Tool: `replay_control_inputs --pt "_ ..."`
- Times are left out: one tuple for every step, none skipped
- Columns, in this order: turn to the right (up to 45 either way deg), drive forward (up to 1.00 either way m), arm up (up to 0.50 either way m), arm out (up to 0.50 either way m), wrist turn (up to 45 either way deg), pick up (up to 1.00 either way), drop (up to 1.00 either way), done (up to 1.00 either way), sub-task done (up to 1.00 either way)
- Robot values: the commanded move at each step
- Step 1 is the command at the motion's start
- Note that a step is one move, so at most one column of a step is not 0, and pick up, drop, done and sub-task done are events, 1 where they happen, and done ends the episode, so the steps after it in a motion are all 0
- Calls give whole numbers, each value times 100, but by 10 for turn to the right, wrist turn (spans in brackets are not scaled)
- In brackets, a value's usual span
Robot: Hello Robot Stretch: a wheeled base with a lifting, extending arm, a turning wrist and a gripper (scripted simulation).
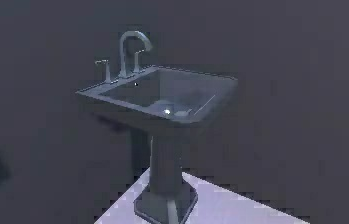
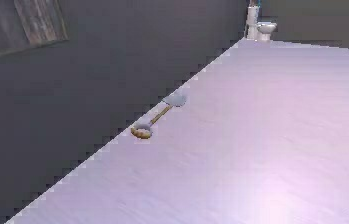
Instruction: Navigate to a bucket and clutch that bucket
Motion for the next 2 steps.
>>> replay_control_inputs --pt "-450 0 0 0 0 0 0 0 0" --pt "-450 0 0 0 0 0 0 0 0"
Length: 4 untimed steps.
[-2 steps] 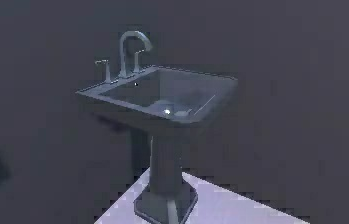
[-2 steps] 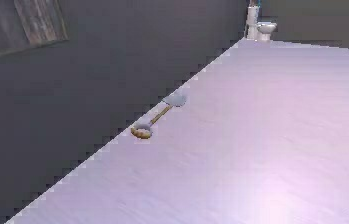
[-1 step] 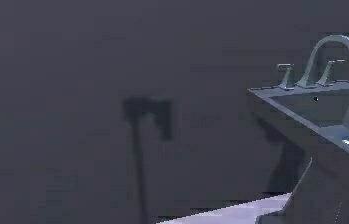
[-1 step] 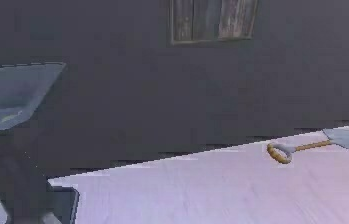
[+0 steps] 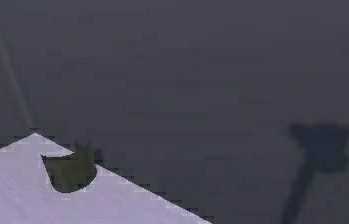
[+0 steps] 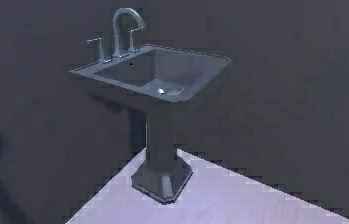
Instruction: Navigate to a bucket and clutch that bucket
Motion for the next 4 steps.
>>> replay_control_inputs --pt "-450 0 0 0 0 0 0 0 0" --pt "-30 0 0 0 0 0 0 0 0" --pt "0 75 0 0 0 0 0 0 0" --pt "-450 0 0 0 0 0 0 0 0"
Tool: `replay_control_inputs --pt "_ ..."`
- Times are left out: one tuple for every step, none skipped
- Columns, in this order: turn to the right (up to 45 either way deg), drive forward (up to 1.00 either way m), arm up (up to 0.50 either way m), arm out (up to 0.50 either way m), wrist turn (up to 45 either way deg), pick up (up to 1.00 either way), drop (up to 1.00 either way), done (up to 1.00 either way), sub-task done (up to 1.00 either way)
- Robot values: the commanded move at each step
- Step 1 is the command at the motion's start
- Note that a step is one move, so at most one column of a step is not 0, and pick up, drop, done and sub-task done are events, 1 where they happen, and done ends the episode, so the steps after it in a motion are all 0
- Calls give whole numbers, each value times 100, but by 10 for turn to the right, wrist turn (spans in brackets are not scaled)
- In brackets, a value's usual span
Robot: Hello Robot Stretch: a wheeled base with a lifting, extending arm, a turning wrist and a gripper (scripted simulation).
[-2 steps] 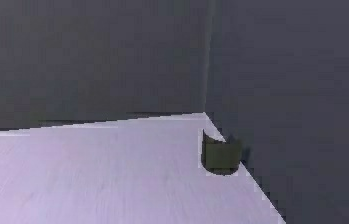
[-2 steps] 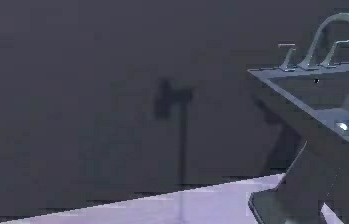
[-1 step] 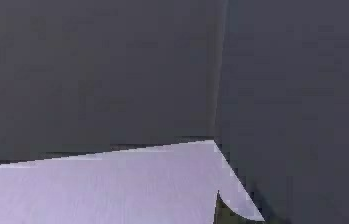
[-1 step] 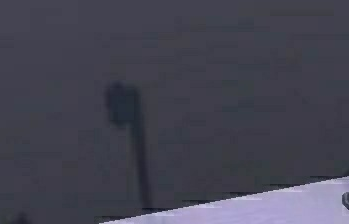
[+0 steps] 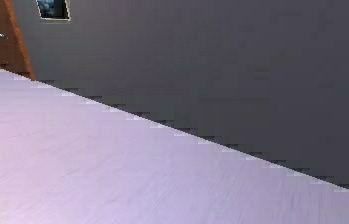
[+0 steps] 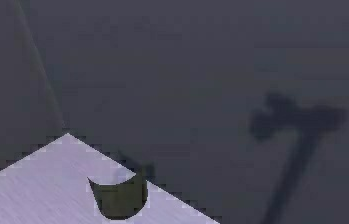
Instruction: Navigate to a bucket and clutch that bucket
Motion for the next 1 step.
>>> replay_control_inputs --pt "-180 0 0 0 0 0 0 0 0"
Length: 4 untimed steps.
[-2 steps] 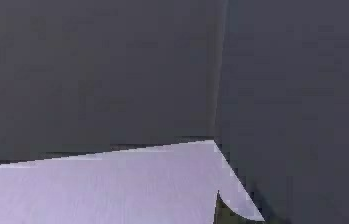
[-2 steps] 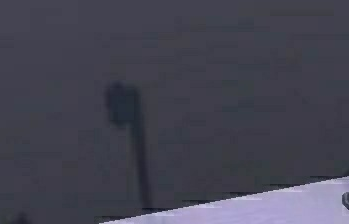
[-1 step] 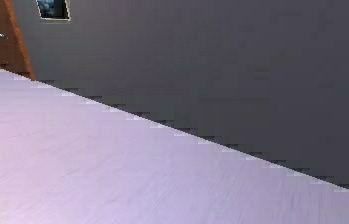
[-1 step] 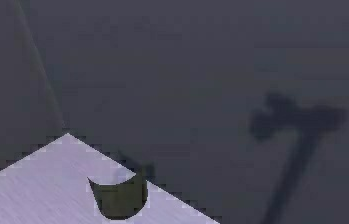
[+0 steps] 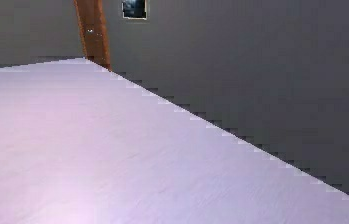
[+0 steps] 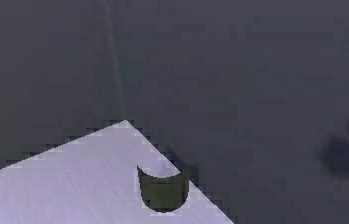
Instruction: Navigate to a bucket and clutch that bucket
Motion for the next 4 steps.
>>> replay_control_inputs --pt "450 0 0 0 0 0 0 0 0" --pt "450 0 0 0 0 0 0 0 0" --pt "120 0 0 0 0 0 0 0 0" --pt "0 30 0 0 0 0 0 0 0"
